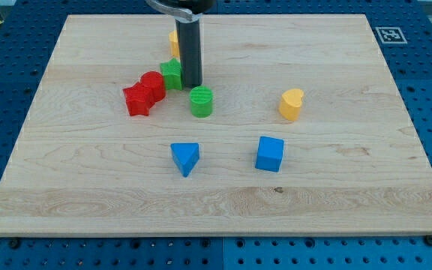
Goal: Push the green circle towards the red blocks
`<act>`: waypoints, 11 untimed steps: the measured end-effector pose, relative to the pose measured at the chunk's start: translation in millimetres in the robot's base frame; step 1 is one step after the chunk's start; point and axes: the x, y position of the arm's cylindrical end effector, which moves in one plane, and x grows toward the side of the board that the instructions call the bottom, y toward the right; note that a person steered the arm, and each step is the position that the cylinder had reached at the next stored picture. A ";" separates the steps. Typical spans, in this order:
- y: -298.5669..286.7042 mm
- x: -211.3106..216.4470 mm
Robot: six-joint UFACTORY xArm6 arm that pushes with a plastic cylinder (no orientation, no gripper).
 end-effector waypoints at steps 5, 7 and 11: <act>17.9 52.1; 8.1 52.1; 51.7 16.1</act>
